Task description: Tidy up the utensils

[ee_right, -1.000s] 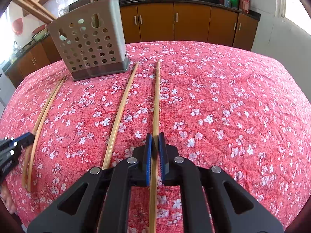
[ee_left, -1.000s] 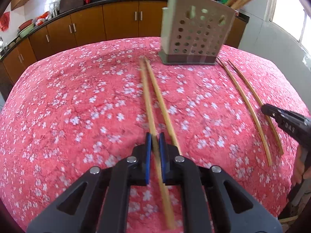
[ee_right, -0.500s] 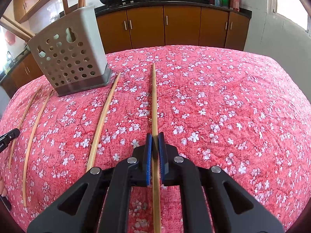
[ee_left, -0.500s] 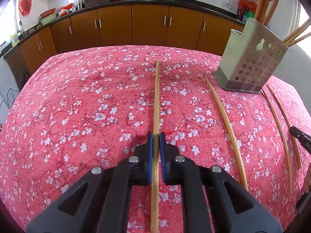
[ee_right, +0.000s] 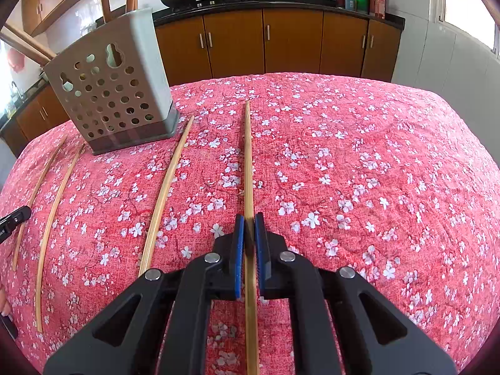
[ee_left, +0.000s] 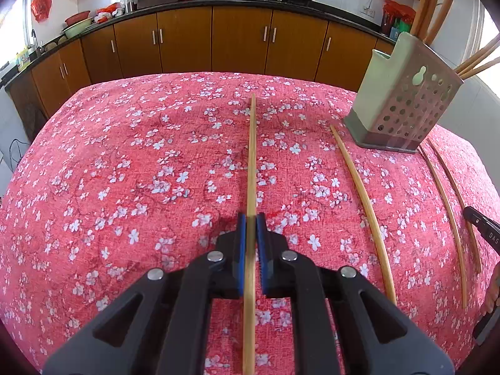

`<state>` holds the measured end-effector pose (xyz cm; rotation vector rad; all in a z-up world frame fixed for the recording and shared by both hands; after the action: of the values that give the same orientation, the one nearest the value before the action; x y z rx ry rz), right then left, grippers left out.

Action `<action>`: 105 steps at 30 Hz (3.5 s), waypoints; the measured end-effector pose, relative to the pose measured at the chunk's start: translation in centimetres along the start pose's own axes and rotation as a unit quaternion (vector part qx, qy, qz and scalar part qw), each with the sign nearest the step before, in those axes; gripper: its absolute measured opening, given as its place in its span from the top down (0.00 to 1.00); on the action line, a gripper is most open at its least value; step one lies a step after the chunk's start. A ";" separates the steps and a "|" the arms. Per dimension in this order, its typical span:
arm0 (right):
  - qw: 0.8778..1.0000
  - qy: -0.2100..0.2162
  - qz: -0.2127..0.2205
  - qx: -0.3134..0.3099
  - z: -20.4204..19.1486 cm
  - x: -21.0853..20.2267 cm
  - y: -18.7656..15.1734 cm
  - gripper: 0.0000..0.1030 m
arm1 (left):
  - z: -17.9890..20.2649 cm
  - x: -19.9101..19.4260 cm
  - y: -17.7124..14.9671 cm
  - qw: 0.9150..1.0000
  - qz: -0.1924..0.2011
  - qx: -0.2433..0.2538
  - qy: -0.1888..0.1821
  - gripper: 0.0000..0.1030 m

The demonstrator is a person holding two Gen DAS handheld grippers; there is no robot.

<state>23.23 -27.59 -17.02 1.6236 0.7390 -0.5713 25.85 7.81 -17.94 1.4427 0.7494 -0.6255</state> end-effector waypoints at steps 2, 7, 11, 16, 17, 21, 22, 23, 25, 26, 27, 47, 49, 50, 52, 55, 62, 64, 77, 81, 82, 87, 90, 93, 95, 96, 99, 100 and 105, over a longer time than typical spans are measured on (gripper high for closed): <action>1.000 0.000 0.000 0.000 0.0 0.0 0.0 0.92 | -0.1 0.0 0.1 1.000 0.000 0.000 0.000 0.89; 1.000 0.000 0.000 0.000 0.0 0.0 0.0 0.92 | -0.1 0.0 0.1 1.000 0.000 0.000 0.000 0.89; 1.000 0.000 0.000 0.000 0.0 0.0 0.0 0.92 | -0.1 0.0 0.1 1.000 0.000 0.000 0.000 0.89; 1.000 0.000 0.000 0.000 0.0 0.0 0.0 0.92 | -0.1 0.0 0.1 1.000 0.000 0.000 0.000 0.89; 1.000 0.000 0.000 0.000 0.0 0.0 0.0 0.92 | -0.1 0.0 0.1 1.000 0.000 0.000 0.000 0.89; 1.000 0.000 0.000 0.000 0.0 -0.1 0.0 0.92 | -0.1 0.0 0.1 1.000 0.000 0.000 0.000 0.89; 1.000 0.000 0.000 0.000 0.0 -0.1 0.0 0.92 | -0.1 0.0 0.1 1.000 0.000 0.000 0.000 0.89; 1.000 0.000 0.000 0.000 0.0 -0.1 0.0 0.92 | -0.1 0.0 0.1 1.000 0.000 0.000 -0.001 0.89; 1.000 0.000 0.000 0.000 0.0 -0.1 0.0 0.92 | 0.0 0.0 0.1 1.000 0.000 0.000 -0.001 0.89; 1.000 0.000 -0.001 0.000 0.0 -0.1 0.0 0.92 | 0.0 0.0 0.1 1.000 0.000 0.000 -0.001 0.89; 1.000 0.000 -0.001 0.000 0.1 -0.1 0.0 0.92 | 0.0 0.0 0.1 1.000 0.000 0.000 -0.001 0.89; 1.000 0.001 -0.001 0.001 0.0 0.0 0.0 0.92 | 0.0 -0.1 0.1 1.000 0.000 -0.003 -0.005 0.89; 1.000 0.001 -0.001 0.001 0.1 -0.1 0.0 0.92 | 0.0 -0.1 0.1 1.000 0.000 -0.004 -0.005 0.89; 1.000 0.001 -0.001 0.001 0.0 0.0 0.0 0.92 | 0.0 -0.1 0.1 1.000 0.000 -0.004 -0.006 0.89; 1.000 0.001 -0.001 0.001 0.1 -0.1 0.0 0.92 | 0.0 -0.1 0.1 1.000 0.000 -0.005 -0.006 0.89; 1.000 0.001 -0.001 0.001 0.1 -0.1 0.0 0.92 | 0.0 -0.1 0.1 1.000 0.000 -0.005 -0.006 0.89; 1.000 0.002 -0.001 0.002 0.0 0.0 0.0 0.92 | 0.0 -0.1 0.1 1.000 0.000 -0.006 -0.006 0.89; 1.000 0.002 -0.001 0.002 0.0 0.0 0.0 0.92 | 0.0 -0.1 0.1 1.000 0.000 -0.006 -0.006 0.89; 1.000 0.006 -0.004 -0.004 -0.2 -0.8 -0.8 0.92 | 0.3 -1.1 -1.0 1.000 0.001 0.019 0.004 0.89; 1.000 0.013 -0.005 -0.003 -0.1 -1.7 -1.7 0.92 | 0.2 -2.0 -2.2 1.000 0.001 0.028 0.009 0.89; 1.000 0.013 -0.005 -0.003 0.0 -1.8 -1.8 0.92 | 0.2 -2.2 -2.4 1.000 0.000 0.029 0.012 0.89; 1.000 0.008 -0.004 -0.008 -0.6 -2.4 -1.8 0.92 | 0.4 -2.7 -2.7 0.998 0.000 0.048 0.027 0.91; 0.999 0.014 0.029 0.000 -0.7 -4.5 -0.3 0.92 | -0.2 -4.3 -1.9 0.999 0.017 0.045 0.023 0.92; 0.997 0.017 0.074 -0.002 -0.7 -7.6 2.2 0.92 | -0.3 -7.1 0.2 0.998 0.054 0.039 0.015 0.92; 0.995 0.016 0.102 -0.006 -0.8 -9.3 3.8 0.92 | -0.3 -9.5 2.2 0.996 0.087 0.033 0.008 0.92; 0.994 0.016 0.111 -0.007 -1.0 -9.9 4.5 0.92 | -0.3 -10.2 2.7 0.995 0.097 0.031 0.006 0.92; 0.989 0.016 0.147 -0.007 -1.4 -12.0 6.6 0.92 | 0.0 -13.0 5.2 0.990 0.136 0.024 -0.001 0.92; 0.988 0.016 0.153 -0.007 -1.3 -12.5 6.9 0.93 | 0.0 -13.4 5.8 0.990 0.142 0.023 -0.004 0.92; 0.983 0.029 0.179 -0.005 -1.8 -14.1 8.7 0.93 | 0.6 -16.4 7.9 0.984 0.173 0.026 -0.023 0.92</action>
<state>20.00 -28.81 -0.74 1.7187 0.4740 -0.2618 21.63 6.55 -0.29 1.5565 0.4339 -0.4095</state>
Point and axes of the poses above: each gripper's, at about its wrist camera, not at the fingertips, and x roughly the way its jaws point, z to its right, y to its top, the point moved 8 cm from there along x, roughly the way its jaws point, and after that the axes turned 7 degrees about y, right-handed, at the moved point
